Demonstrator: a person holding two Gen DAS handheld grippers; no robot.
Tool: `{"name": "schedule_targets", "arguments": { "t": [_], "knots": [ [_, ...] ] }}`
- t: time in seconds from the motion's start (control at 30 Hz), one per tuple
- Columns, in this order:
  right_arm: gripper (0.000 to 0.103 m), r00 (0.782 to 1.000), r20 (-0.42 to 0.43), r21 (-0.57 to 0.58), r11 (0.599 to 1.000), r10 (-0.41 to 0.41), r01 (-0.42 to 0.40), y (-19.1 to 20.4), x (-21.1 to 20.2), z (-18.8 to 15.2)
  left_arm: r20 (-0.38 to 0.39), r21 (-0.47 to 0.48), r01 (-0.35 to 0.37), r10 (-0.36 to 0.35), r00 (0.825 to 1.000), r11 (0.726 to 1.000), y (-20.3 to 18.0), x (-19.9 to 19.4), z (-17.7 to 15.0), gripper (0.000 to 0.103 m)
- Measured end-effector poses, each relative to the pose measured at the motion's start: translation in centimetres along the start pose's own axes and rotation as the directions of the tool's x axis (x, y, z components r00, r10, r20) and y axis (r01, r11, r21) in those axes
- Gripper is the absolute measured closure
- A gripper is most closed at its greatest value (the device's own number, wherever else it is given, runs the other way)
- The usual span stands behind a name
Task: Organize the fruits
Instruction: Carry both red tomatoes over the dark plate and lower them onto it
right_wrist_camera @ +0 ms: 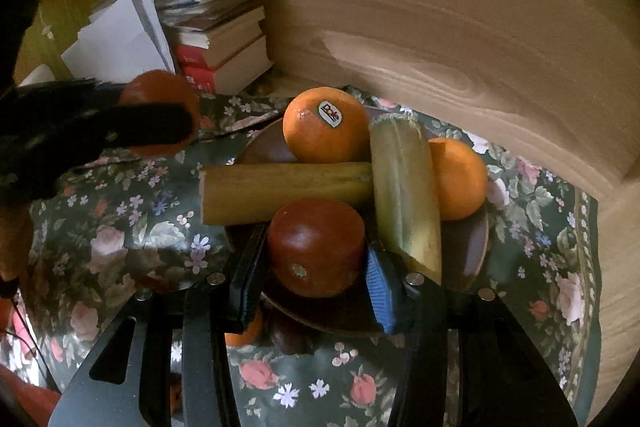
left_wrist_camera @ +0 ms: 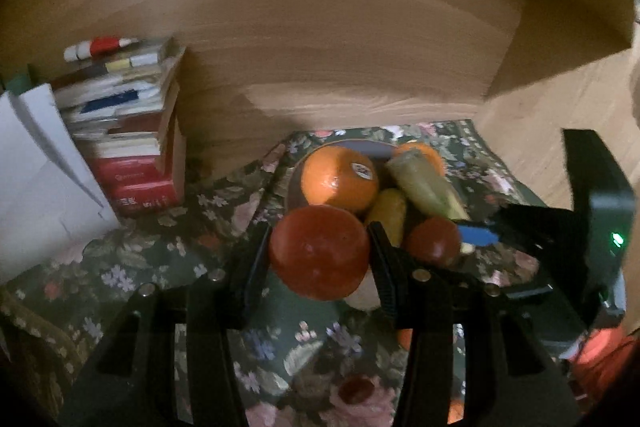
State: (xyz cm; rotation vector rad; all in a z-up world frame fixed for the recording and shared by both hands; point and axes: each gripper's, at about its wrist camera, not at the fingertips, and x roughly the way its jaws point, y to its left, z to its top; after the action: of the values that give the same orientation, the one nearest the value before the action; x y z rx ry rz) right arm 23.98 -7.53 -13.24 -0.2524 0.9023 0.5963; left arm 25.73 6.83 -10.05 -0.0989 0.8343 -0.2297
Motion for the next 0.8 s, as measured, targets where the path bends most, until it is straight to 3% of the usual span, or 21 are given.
{"name": "schedule_targets", "arguments": {
  "t": [0.4, 0.53, 0.63, 0.8],
  "knots": [
    [0.061, 1.000, -0.012, 0.000, 1.000, 0.012, -0.012, 0.0, 0.7, 0.2, -0.111, -0.029, 0.028, -0.031, 0.993, 0.999, 0.2, 5.4, 1.4, 0.055],
    [0.060, 1.000, -0.011, 0.009, 1.000, 0.013, -0.013, 0.0, 0.5, 0.2, -0.107, -0.030, 0.029, -0.032, 0.994, 0.999, -0.1, 5.5, 1.6, 0.053],
    [0.056, 1.000, 0.018, 0.012, 1.000, 0.005, -0.005, -0.1, -0.3, 0.2, -0.095, -0.018, 0.039, -0.040, 0.995, 0.999, -0.5, 4.9, 1.6, 0.044],
    [0.055, 0.998, 0.055, 0.010, 1.000, -0.023, 0.023, -0.1, -1.7, 0.1, -0.033, 0.010, 0.021, -0.020, 0.999, 1.000, -1.3, 2.5, 1.5, 0.044]
  ]
}}
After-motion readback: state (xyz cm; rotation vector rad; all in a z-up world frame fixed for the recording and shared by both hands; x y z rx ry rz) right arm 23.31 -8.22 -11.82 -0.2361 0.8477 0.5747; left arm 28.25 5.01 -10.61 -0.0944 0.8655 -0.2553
